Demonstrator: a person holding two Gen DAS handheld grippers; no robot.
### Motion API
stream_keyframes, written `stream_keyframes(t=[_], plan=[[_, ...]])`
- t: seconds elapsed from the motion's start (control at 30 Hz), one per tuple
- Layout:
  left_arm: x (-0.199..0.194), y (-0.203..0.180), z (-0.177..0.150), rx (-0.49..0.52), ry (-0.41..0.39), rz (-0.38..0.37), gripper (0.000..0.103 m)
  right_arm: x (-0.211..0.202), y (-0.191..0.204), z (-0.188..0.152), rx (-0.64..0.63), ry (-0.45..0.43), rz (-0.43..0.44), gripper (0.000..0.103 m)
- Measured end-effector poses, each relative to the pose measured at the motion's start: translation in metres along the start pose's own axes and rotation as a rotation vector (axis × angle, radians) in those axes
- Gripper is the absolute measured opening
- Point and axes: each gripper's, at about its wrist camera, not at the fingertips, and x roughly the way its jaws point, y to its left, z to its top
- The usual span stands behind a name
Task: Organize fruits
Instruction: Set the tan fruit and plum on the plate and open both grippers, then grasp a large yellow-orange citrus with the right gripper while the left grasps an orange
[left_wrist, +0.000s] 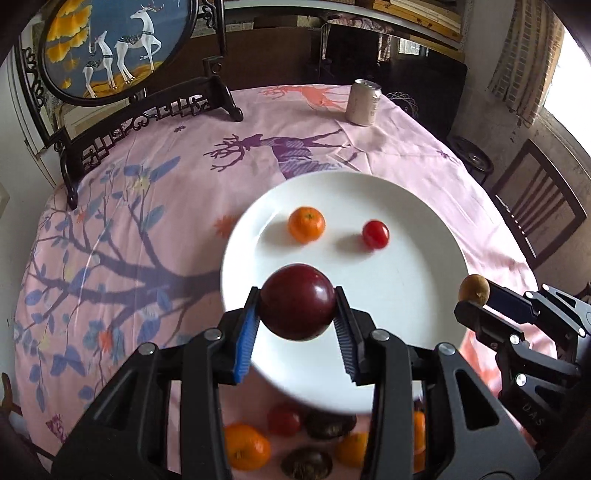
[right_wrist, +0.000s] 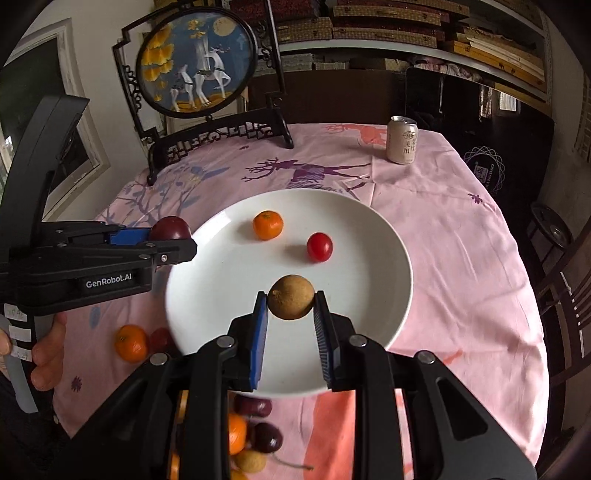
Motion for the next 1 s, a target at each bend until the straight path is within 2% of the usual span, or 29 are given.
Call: stream_keyframes(t=[0.1, 0.17, 0.33, 0.37, 0.4, 0.43, 0.47, 0.53, 0.57, 0.67, 0.73, 0.77, 0.87, 1.0], plan=[[0.035, 0.005, 0.022, -0.034, 0.046, 0.022, 0.039, 0.041, -0.018, 0.02, 0.0, 0.06, -0.044, 0.025], [0.052, 0.009, 0.03, -0.045, 0.072, 0.024, 0.039, 0.064, -0.03, 0.025, 0.022, 0.106, -0.04, 0.025], [0.074, 0.013, 0.034, -0.057, 0.103, 0.025, 0.041, 0.088, -0.034, 0.031, -0.02, 0.128, -0.08, 0.025], [0.075, 0.014, 0.035, -0.06, 0.103, 0.027, 0.049, 0.089, -0.032, 0.032, -0.03, 0.129, -0.091, 0.028], [0.073, 0.016, 0.036, -0.067, 0.099, 0.03, 0.055, 0.089, -0.031, 0.032, -0.039, 0.125, -0.105, 0.041], [0.068, 0.018, 0.036, -0.076, 0.086, 0.025, 0.065, 0.085, -0.029, 0.034, -0.045, 0.108, -0.123, 0.049], [0.059, 0.021, 0.036, -0.08, 0.068, 0.02, 0.066, 0.078, -0.028, 0.035, -0.05, 0.079, -0.144, 0.053], [0.036, 0.026, 0.031, -0.083, 0.025, 0.01, 0.067, 0.058, -0.025, 0.035, -0.057, 0.037, -0.157, 0.053], [0.023, 0.028, 0.026, -0.088, 0.005, 0.006, 0.072, 0.046, -0.023, 0.035, -0.051, 0.018, -0.154, 0.054], [-0.017, 0.033, -0.004, -0.085, -0.057, 0.026, 0.081, 0.004, -0.015, 0.017, -0.023, -0.03, -0.13, 0.066], [-0.04, 0.034, -0.034, -0.073, -0.096, 0.037, 0.083, -0.023, -0.009, -0.008, -0.001, -0.064, -0.106, 0.077], [-0.049, 0.035, -0.051, -0.076, -0.111, 0.042, 0.083, -0.033, -0.004, -0.022, 0.009, -0.073, -0.098, 0.08], [-0.065, 0.042, -0.095, -0.107, -0.131, 0.027, 0.083, -0.054, 0.009, -0.059, 0.019, -0.073, -0.075, 0.082], [-0.07, 0.045, -0.138, -0.12, -0.11, 0.021, 0.083, -0.075, 0.029, -0.088, -0.01, -0.065, -0.079, 0.082]])
